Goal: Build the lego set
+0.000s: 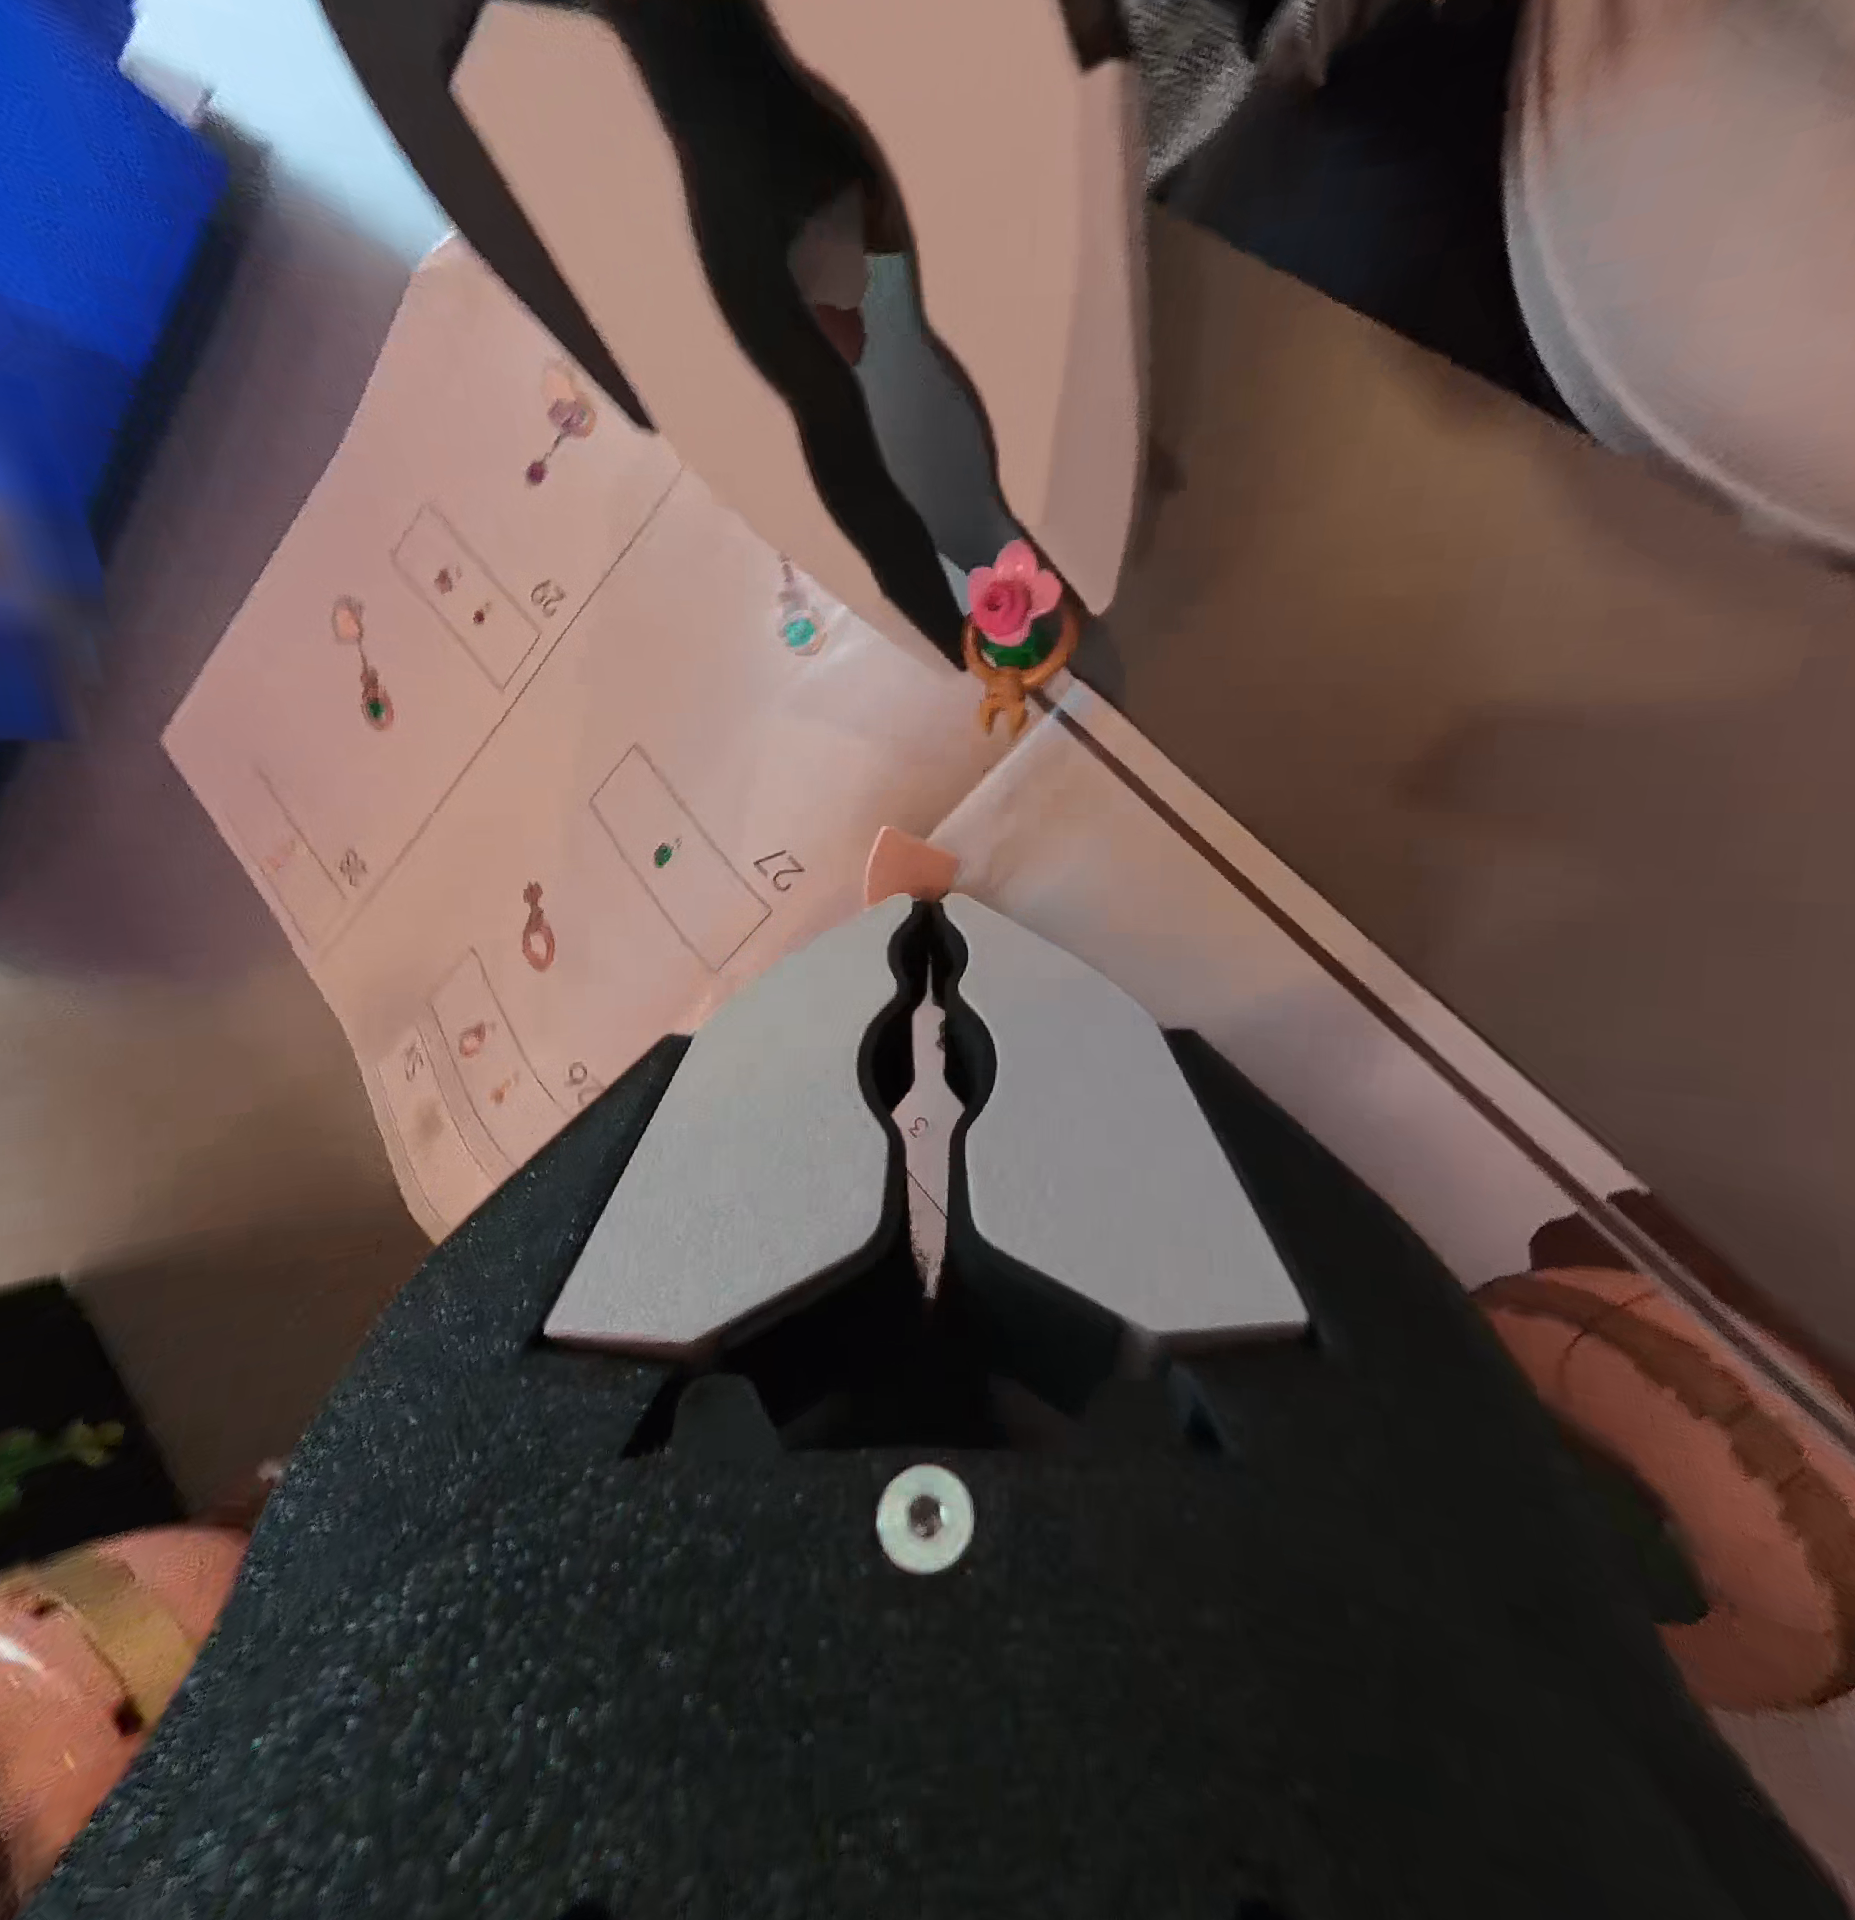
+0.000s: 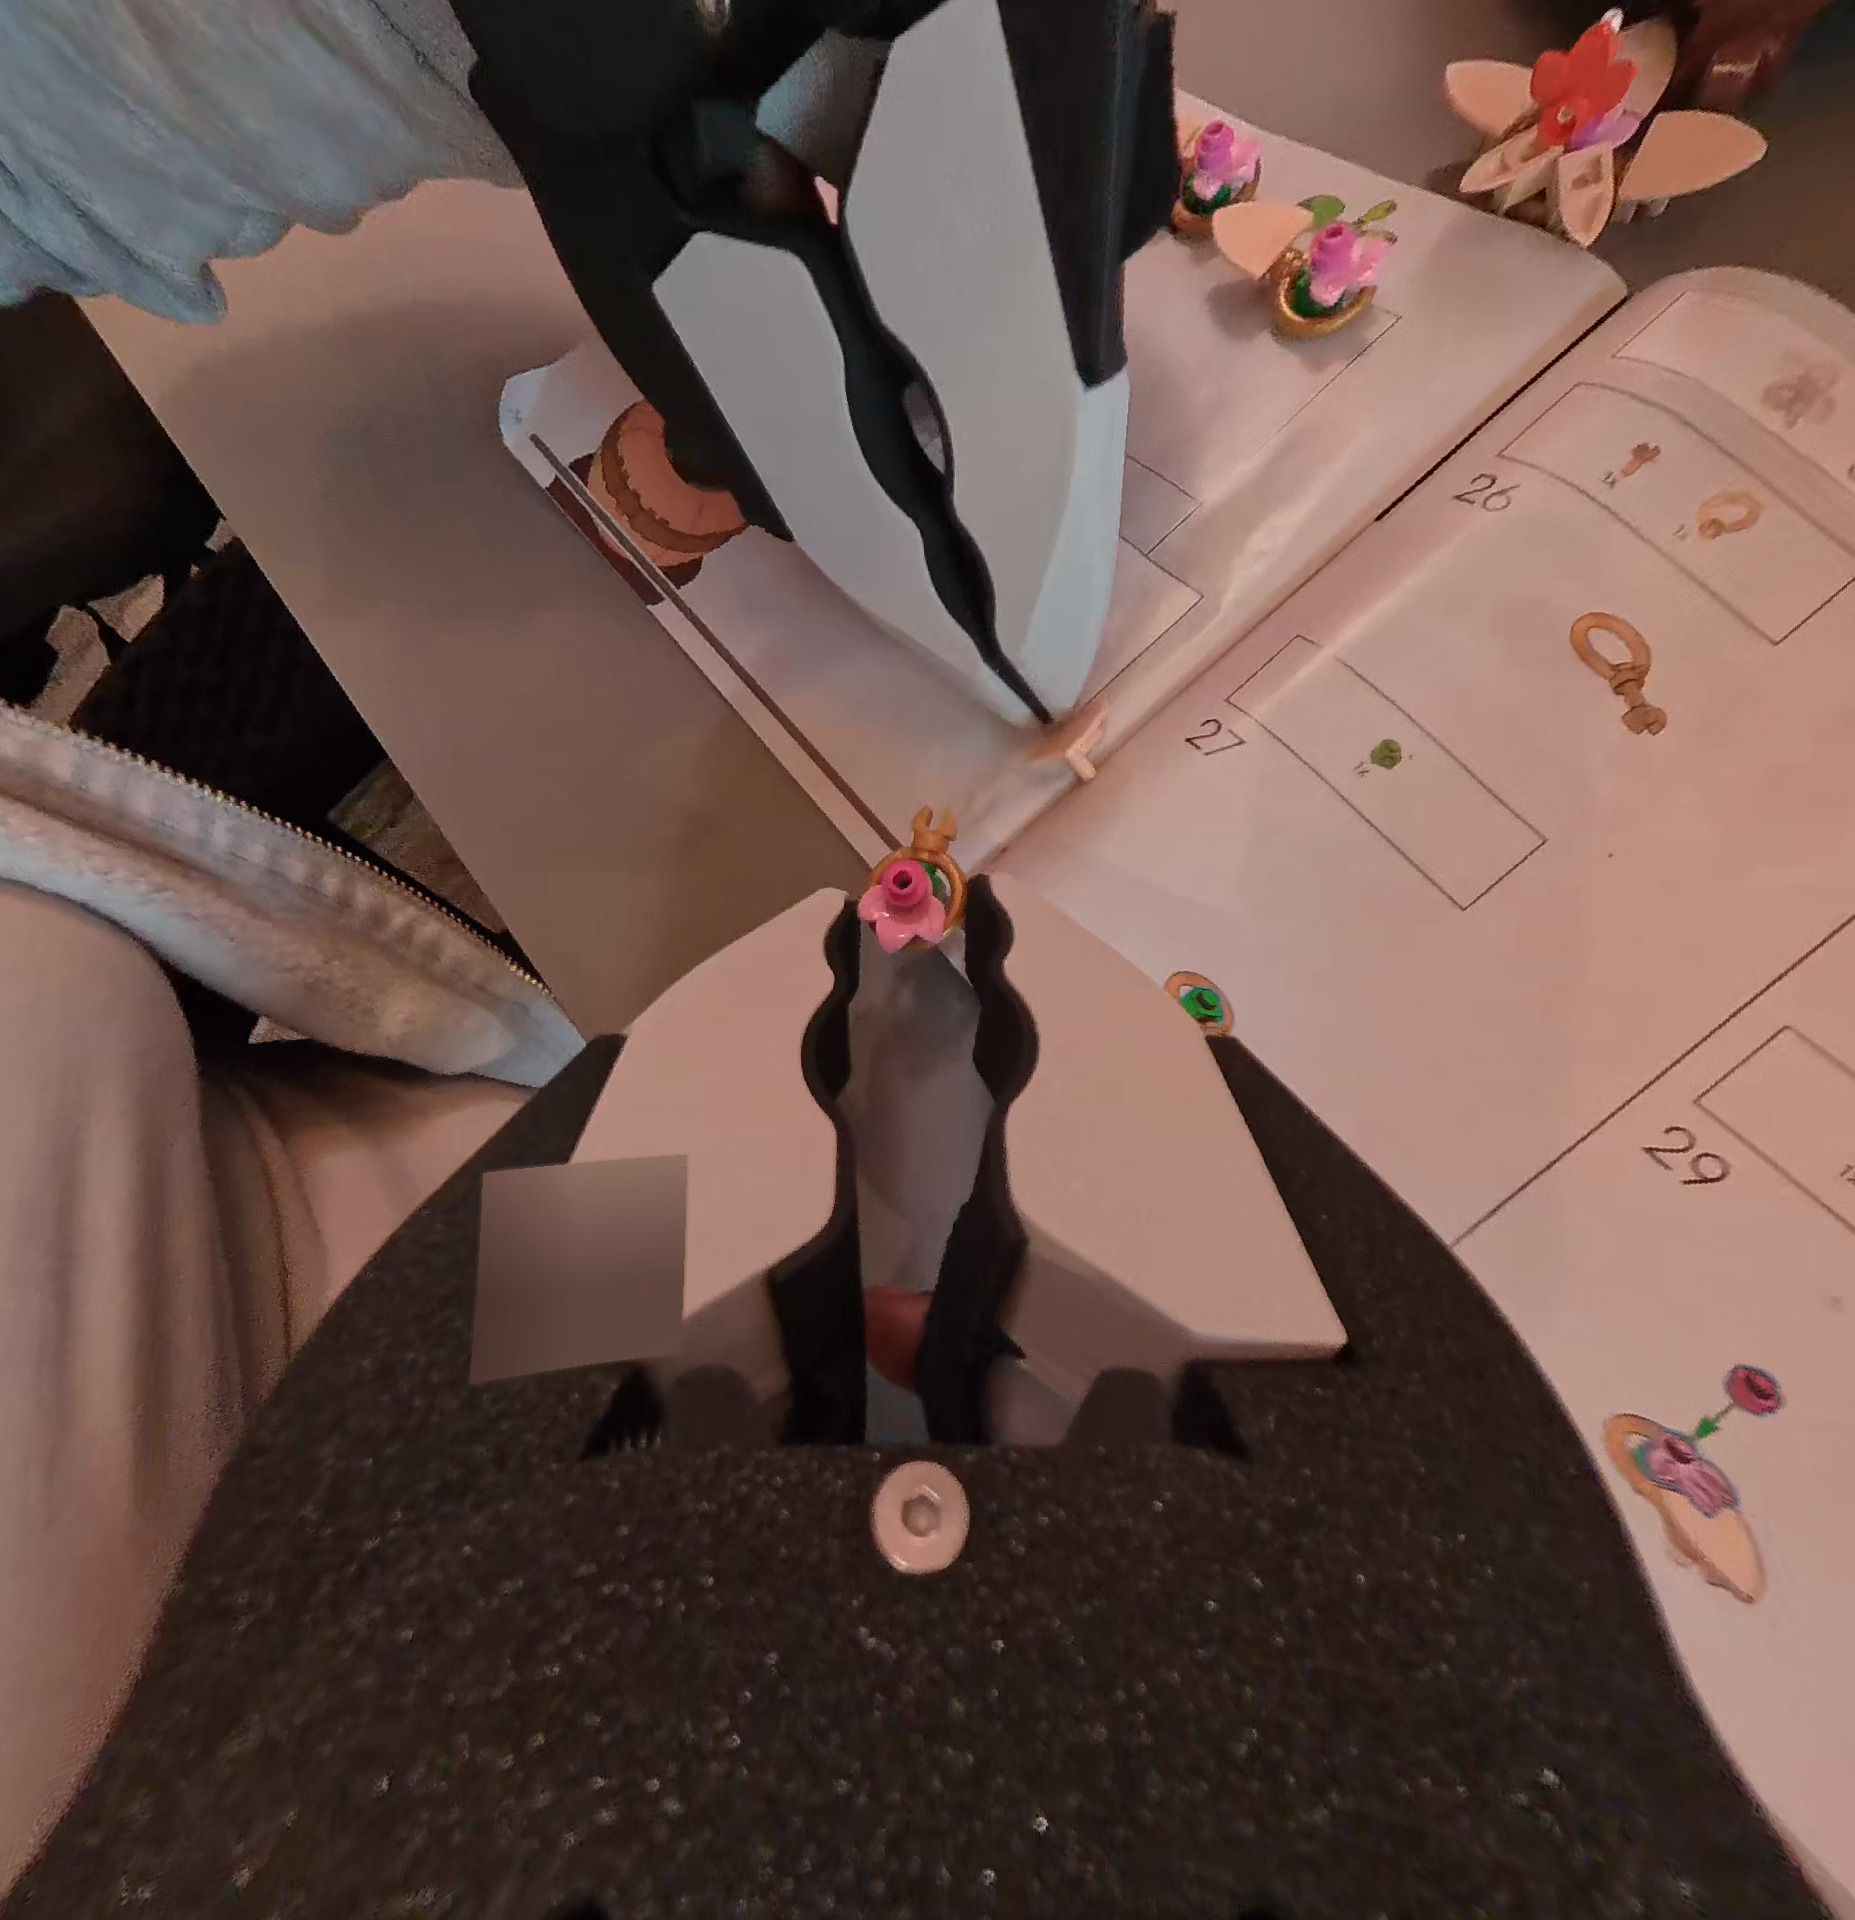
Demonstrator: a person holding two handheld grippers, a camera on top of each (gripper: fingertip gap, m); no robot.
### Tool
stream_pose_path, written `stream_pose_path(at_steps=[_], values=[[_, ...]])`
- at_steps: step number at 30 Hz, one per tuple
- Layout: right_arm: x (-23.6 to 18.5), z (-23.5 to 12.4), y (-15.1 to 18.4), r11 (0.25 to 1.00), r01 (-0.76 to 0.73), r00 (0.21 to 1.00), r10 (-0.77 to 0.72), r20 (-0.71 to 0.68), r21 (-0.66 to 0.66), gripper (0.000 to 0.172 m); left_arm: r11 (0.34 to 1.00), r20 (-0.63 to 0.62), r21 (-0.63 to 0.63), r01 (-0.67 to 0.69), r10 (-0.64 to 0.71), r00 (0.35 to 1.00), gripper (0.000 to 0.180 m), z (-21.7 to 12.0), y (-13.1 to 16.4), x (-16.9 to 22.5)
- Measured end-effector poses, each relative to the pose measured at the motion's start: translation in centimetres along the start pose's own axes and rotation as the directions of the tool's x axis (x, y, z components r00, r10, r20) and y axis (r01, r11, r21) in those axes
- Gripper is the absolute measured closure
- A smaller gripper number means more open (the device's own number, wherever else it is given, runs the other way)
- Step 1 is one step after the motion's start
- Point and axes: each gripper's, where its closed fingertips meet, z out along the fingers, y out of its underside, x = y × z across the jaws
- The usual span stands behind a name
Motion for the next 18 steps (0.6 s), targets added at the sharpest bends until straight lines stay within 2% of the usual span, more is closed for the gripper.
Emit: stream_pose_path(at_steps=[3,5,7,10,13,15,18], values=[[0.7,-0.6,0.2,0.998,0.064,0.998,-0.064,-0.009,-0.017,0.154,0.995,0.069,-0.029,0.093,-0.091,0.993,0.18,-0.3,0.4,-0.6],[1.2,-0.9,0.2,0.996,0.089,0.996,-0.09,-0.014,-0.031,0.154,0.994,0.125,-0.046,0.1,-0.094,0.988,0.18,-0.7,0.7,-1.3],[1.6,-1.1,0.1,0.994,0.102,0.995,-0.103,-0.017,-0.028,0.154,0.996,0.113,-0.037,0.082,-0.077,0.991,0.172,-1.0,0.8,-1.5],[1.6,-1.2,0.0,0.993,0.116,0.993,-0.117,-0.017,-0.019,0.154,0.99,-0.056,0.058,0.13,-0.127,0.99,0.159,-0.9,-0.5,-0.9],[2.0,-1.4,0.5,0.992,0.121,0.992,-0.122,-0.04,-0.026,0.154,0.963,-0.214,0.153,0.22,-0.186,0.959,0.156,-1.0,-1.9,-1.0],[2.1,-1.7,0.7,0.994,0.106,0.993,-0.107,-0.047,-0.017,0.154,0.953,-0.303,0.13,0.273,-0.224,0.926,0.156,-0.9,-1.6,-1.0],[2.4,-2.0,1.0,0.996,0.092,0.994,-0.092,-0.053,-0.005,0.154,0.952,-0.361,0.058,0.3,-0.26,0.896,0.159,0.0,-0.2,-0.5]])
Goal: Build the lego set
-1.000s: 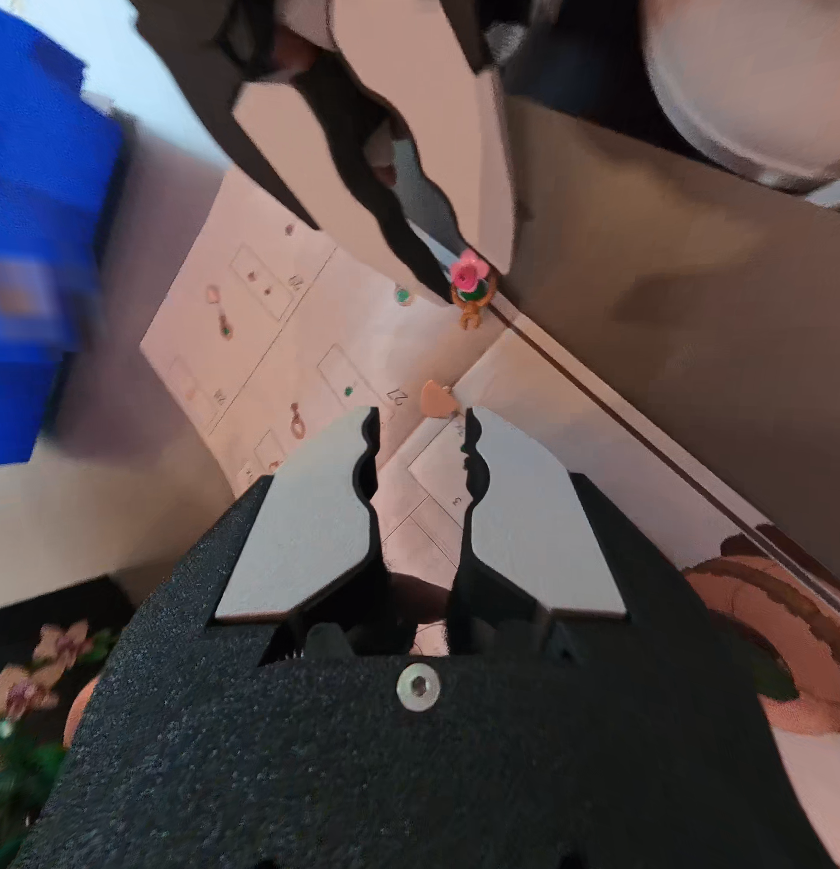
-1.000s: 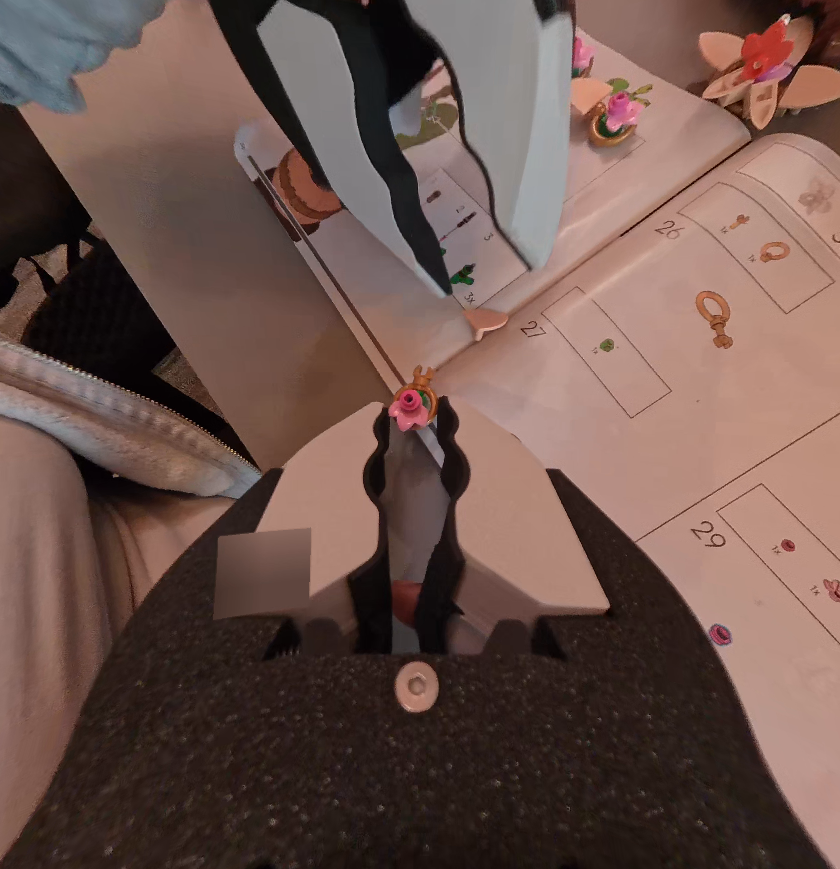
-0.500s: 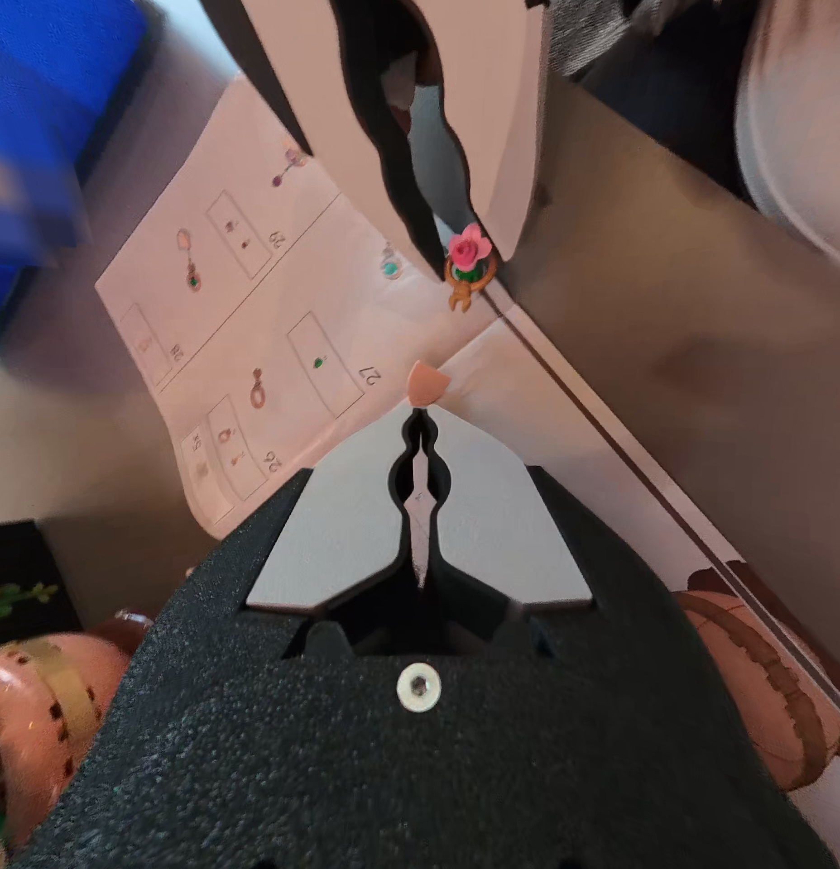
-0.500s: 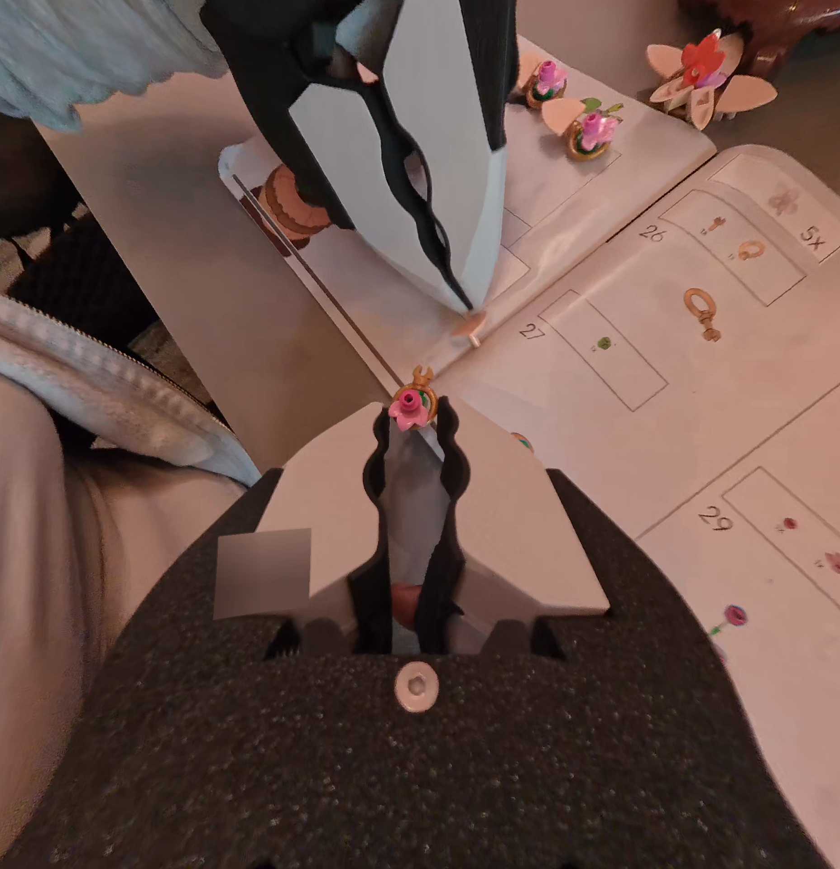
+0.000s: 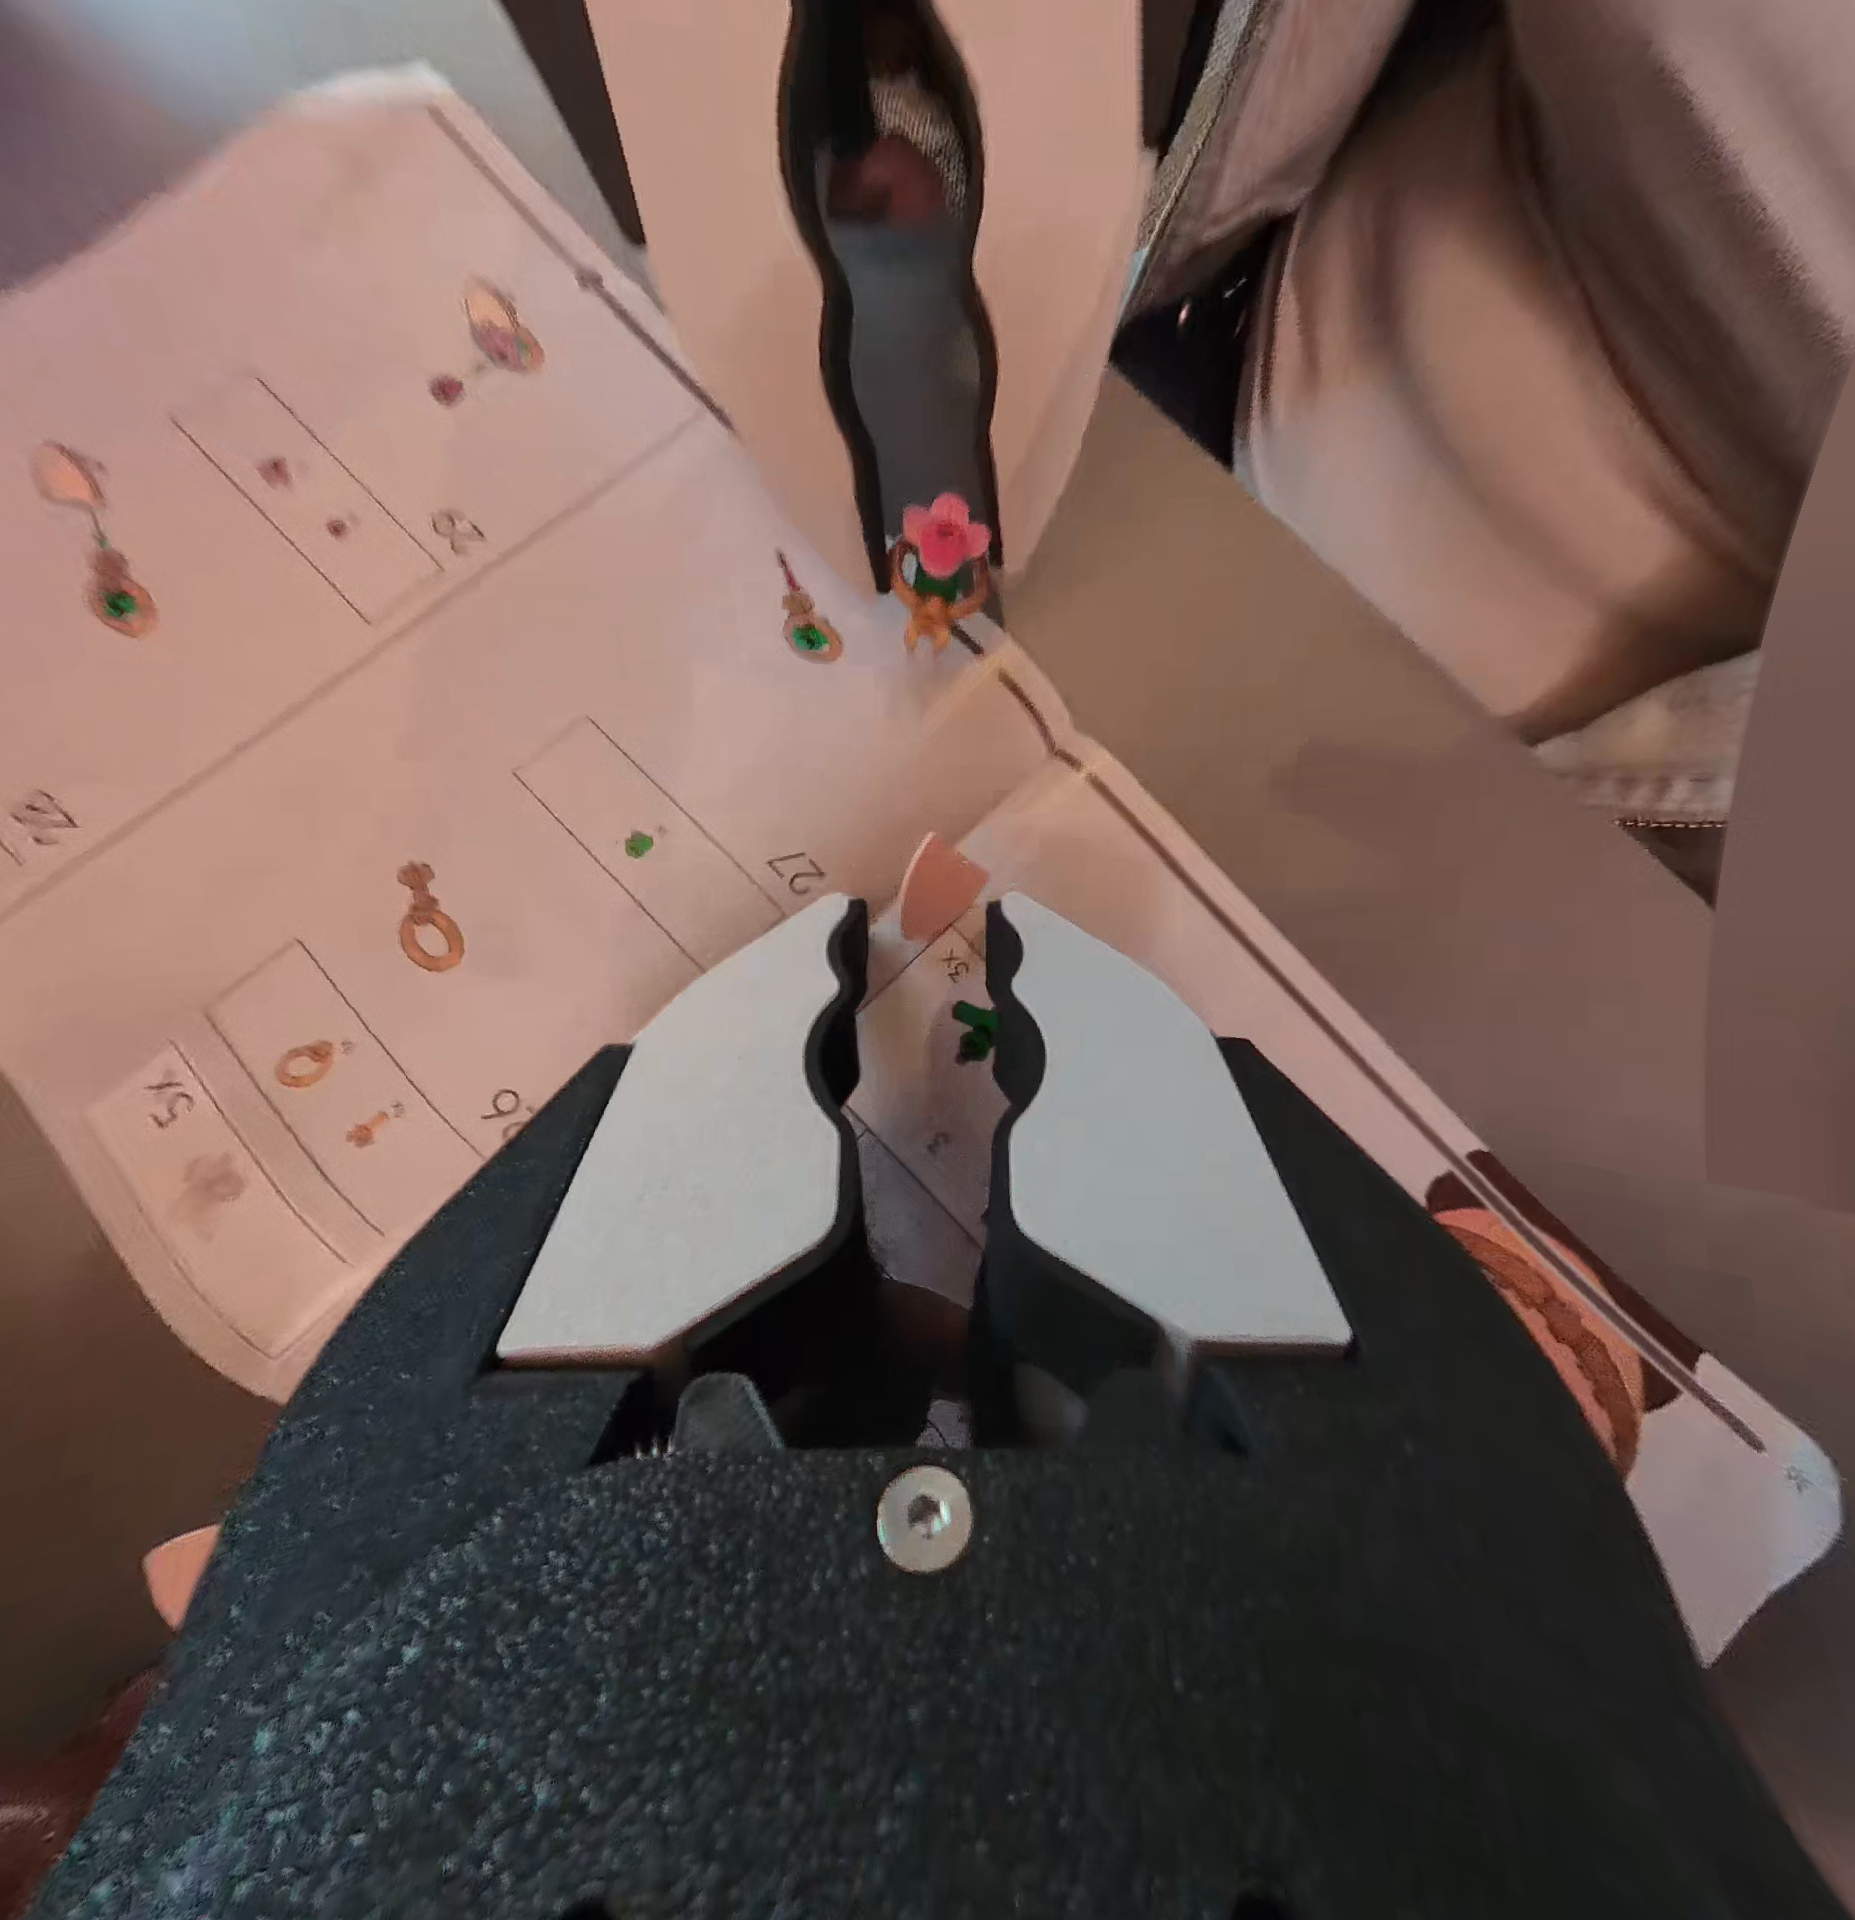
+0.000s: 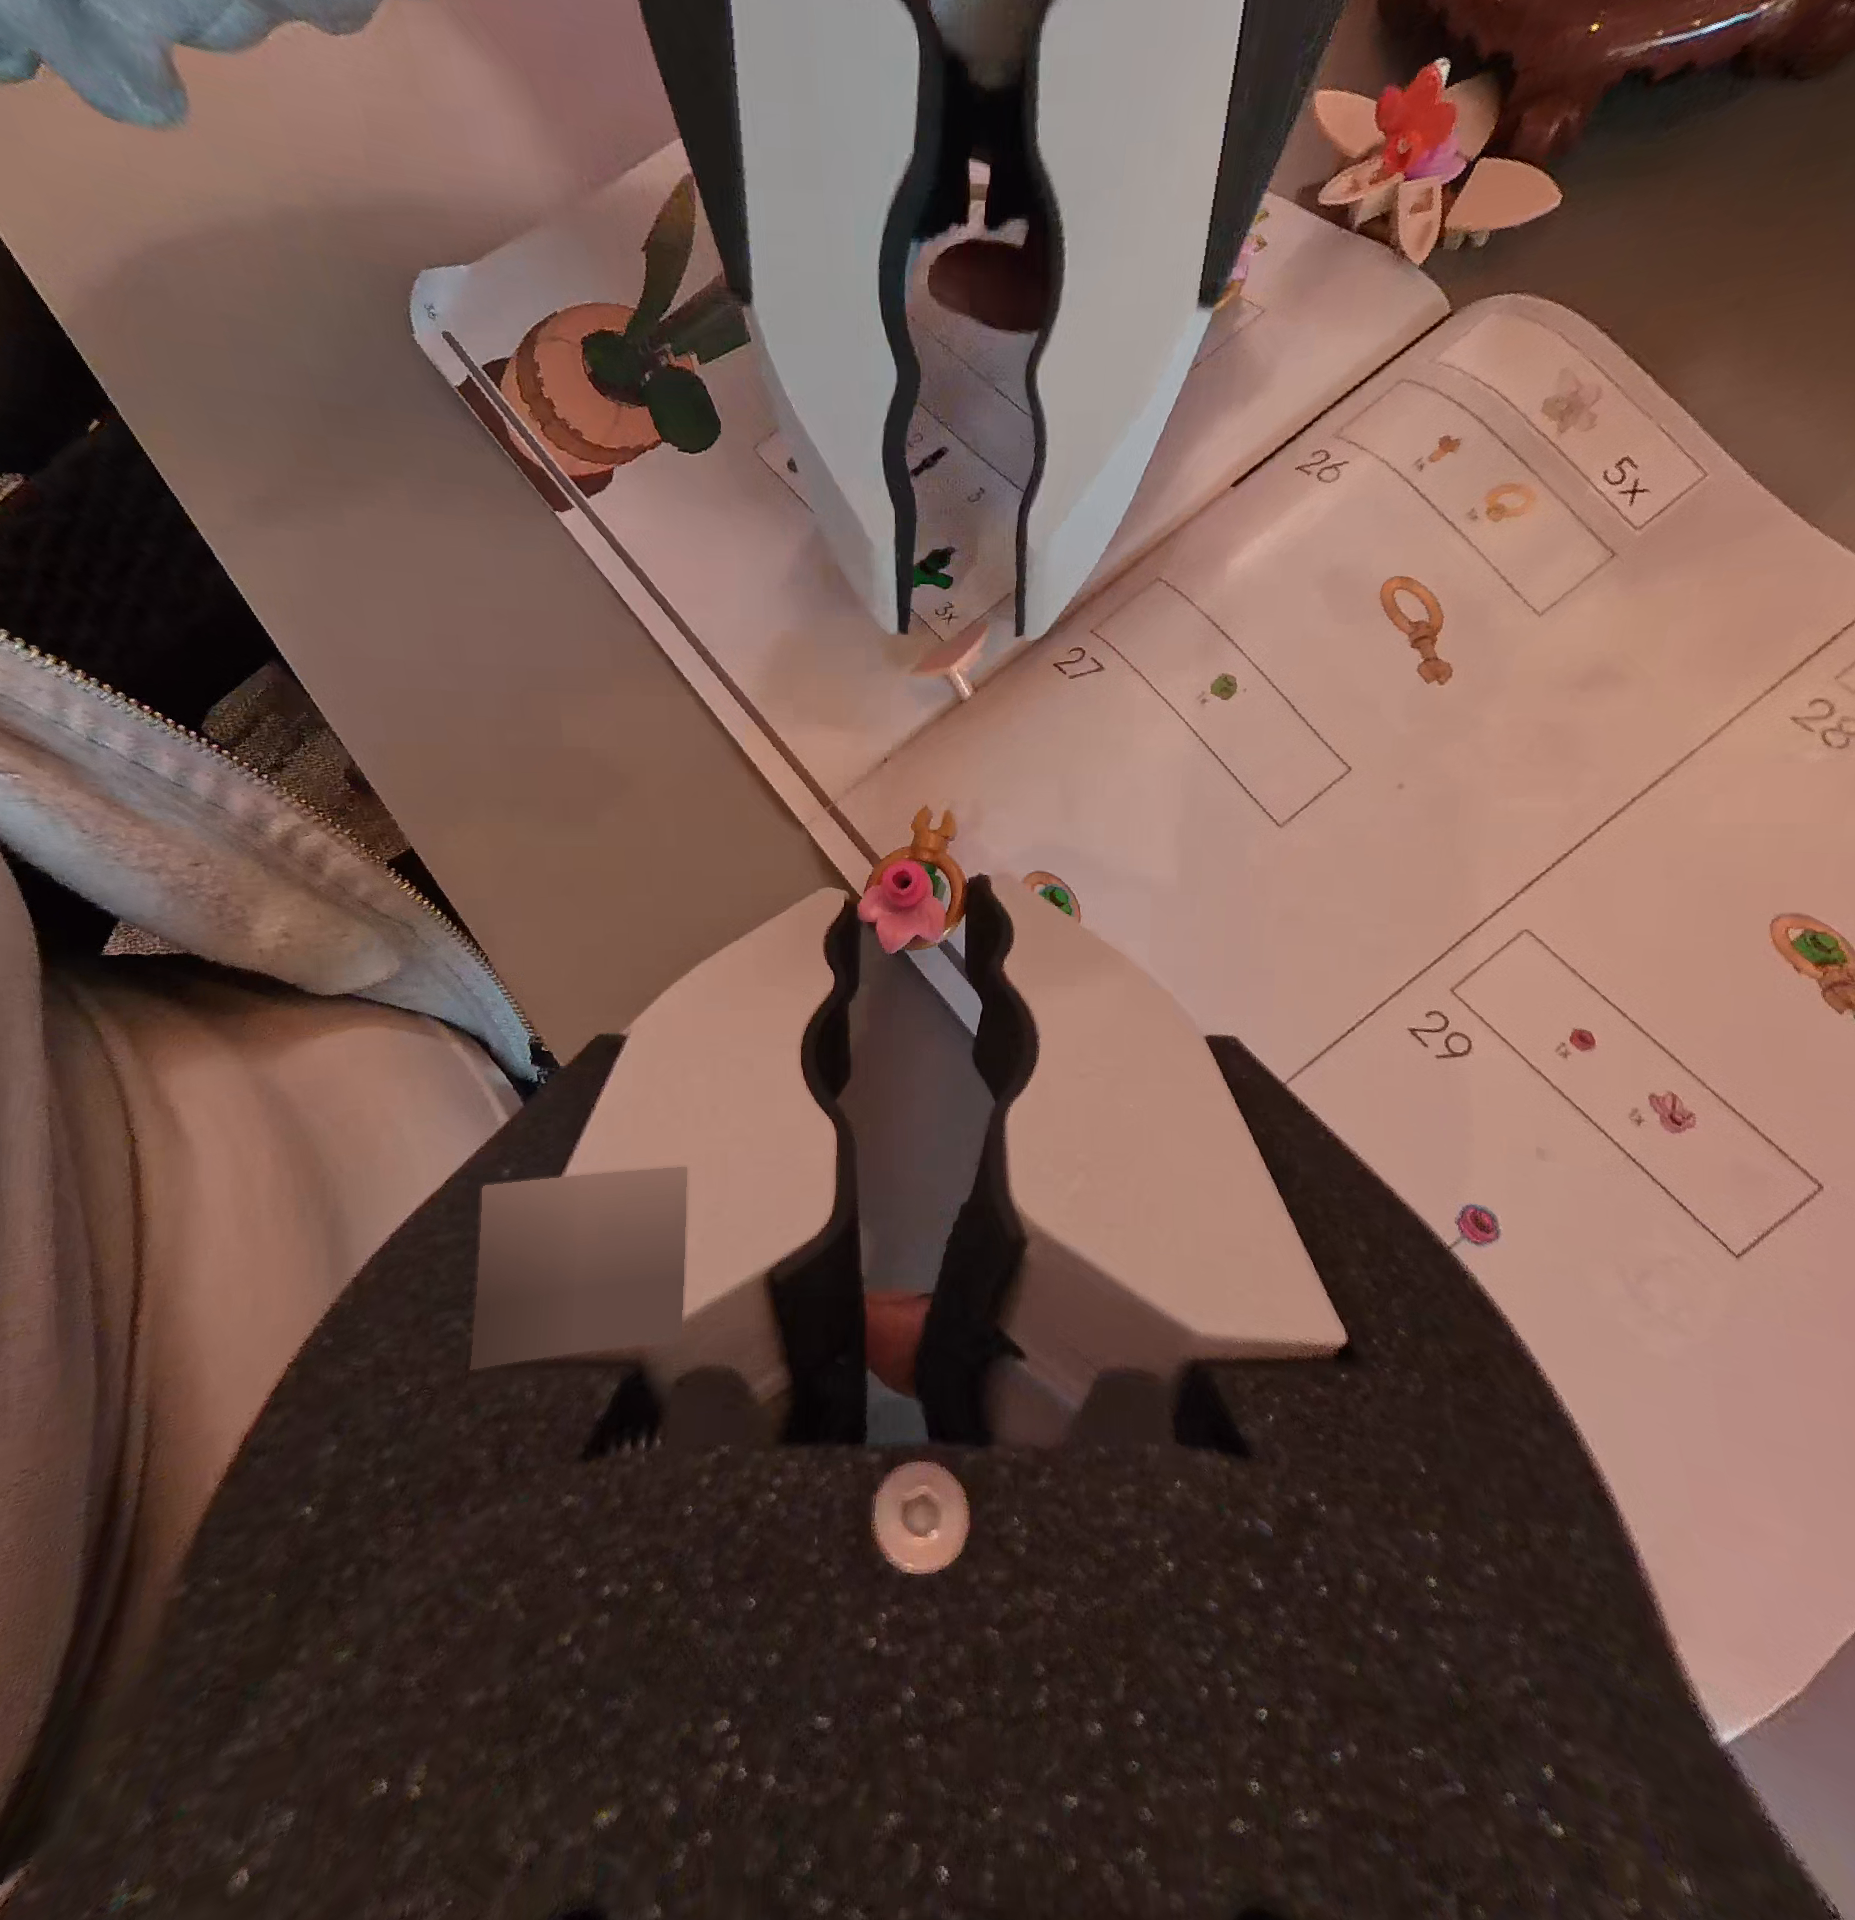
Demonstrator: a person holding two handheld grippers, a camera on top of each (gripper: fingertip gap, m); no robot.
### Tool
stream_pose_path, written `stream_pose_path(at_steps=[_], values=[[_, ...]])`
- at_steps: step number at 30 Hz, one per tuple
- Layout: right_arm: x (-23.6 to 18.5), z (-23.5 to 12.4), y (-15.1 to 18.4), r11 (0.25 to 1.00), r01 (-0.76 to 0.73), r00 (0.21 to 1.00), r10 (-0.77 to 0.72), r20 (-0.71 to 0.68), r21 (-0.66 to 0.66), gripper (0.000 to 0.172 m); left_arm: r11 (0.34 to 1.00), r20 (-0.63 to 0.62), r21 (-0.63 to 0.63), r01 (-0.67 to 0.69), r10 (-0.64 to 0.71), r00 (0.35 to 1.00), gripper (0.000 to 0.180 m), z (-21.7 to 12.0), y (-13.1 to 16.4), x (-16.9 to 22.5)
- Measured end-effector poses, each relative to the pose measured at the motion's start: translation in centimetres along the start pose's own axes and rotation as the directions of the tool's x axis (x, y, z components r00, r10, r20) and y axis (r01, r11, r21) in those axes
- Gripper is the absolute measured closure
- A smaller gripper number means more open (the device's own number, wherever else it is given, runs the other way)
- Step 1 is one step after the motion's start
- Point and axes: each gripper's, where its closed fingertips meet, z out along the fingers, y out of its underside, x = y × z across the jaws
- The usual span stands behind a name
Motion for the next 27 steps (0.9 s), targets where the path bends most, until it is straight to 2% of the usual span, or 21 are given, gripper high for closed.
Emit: stream_pose_path(at_steps=[5,8,9,10,12,13,14,16,17,19,20,22,23,25,27], values=[[-0.3,0.3,-0.2,0.999,0.046,0.999,-0.046,0.025,0.022,0.154,0.993,0.027,0.032,0.115,-0.116,0.993,0.179,0.6,-0.1,-0.4],[-0.3,0.3,-0.3,0.983,0.179,0.984,-0.179,0.023,0.032,0.154,0.942,0.021,0.083,0.324,-0.327,0.945,0.18,0.3,-0.7,0.2],[-0.1,0.0,-0.6,0.967,0.25,0.968,-0.25,0.007,0.047,0.154,0.89,-0.021,0.143,0.433,-0.435,0.9,0.18,0.1,-1.5,0.7],[0.1,-0.4,-0.9,0.944,0.323,0.946,-0.323,-0.008,0.067,0.154,0.805,-0.096,0.225,0.548,-0.542,0.835,0.18,-0.2,-2.6,1.3],[0.1,-1.4,-1.5,0.875,0.47,0.882,-0.472,-0.013,0.113,0.154,0.569,-0.297,0.365,0.737,-0.679,0.672,0.18,-1.1,-4.8,2.5],[0.0,-1.8,-2.0,0.828,0.543,0.838,-0.546,-0.023,0.142,0.154,0.456,-0.377,0.395,0.798,-0.711,0.593,0.18,-1.4,-5.3,2.9],[-0.2,-2.2,-2.4,0.774,0.61,0.789,-0.614,-0.035,0.17,0.154,0.369,-0.444,0.406,0.836,-0.72,0.533,0.18,-1.5,-5.5,3.5],[-0.9,-2.4,-2.6,0.682,0.705,0.699,-0.714,-0.035,0.194,0.154,0.274,-0.501,0.398,0.876,-0.734,0.458,0.18,-0.9,-4.9,4.7],[-1.0,-2.1,-2.3,0.656,0.736,0.667,-0.745,-0.012,0.17,0.154,0.254,-0.516,0.394,0.884,-0.735,0.441,0.18,-0.6,-4.5,5.4],[-1.0,-1.2,-1.5,0.617,0.779,0.617,-0.786,0.046,0.111,0.154,0.25,-0.517,0.417,0.874,-0.725,0.454,0.18,-0.3,-4.2,6.2],[-1.3,-0.7,-1.3,0.591,0.799,0.586,-0.806,0.077,0.108,0.154,0.268,-0.496,0.449,0.852,-0.719,0.487,0.18,-0.5,-4.3,6.2],[-2.3,-0.1,-1.5,0.523,0.842,0.513,-0.852,0.101,0.132,0.154,0.356,-0.39,0.473,0.806,-0.735,0.554,0.18,-0.2,-3.9,6.4],[-2.7,0.1,-1.7,0.488,0.86,0.477,-0.873,0.102,0.15,0.154,0.39,-0.343,0.465,0.795,-0.748,0.568,0.18,0.2,-3.6,6.4],[-3.1,0.6,-2.2,0.437,0.882,0.428,-0.899,0.09,0.174,0.154,0.402,-0.296,0.451,0.797,-0.775,0.558,0.18,1.0,-3.2,6.4],[-3.3,1.2,-2.1,0.419,0.889,0.402,-0.908,0.121,0.186,0.154,0.414,-0.256,0.455,0.789,-0.787,0.561,0.18,1.2,-3.0,6.1]])
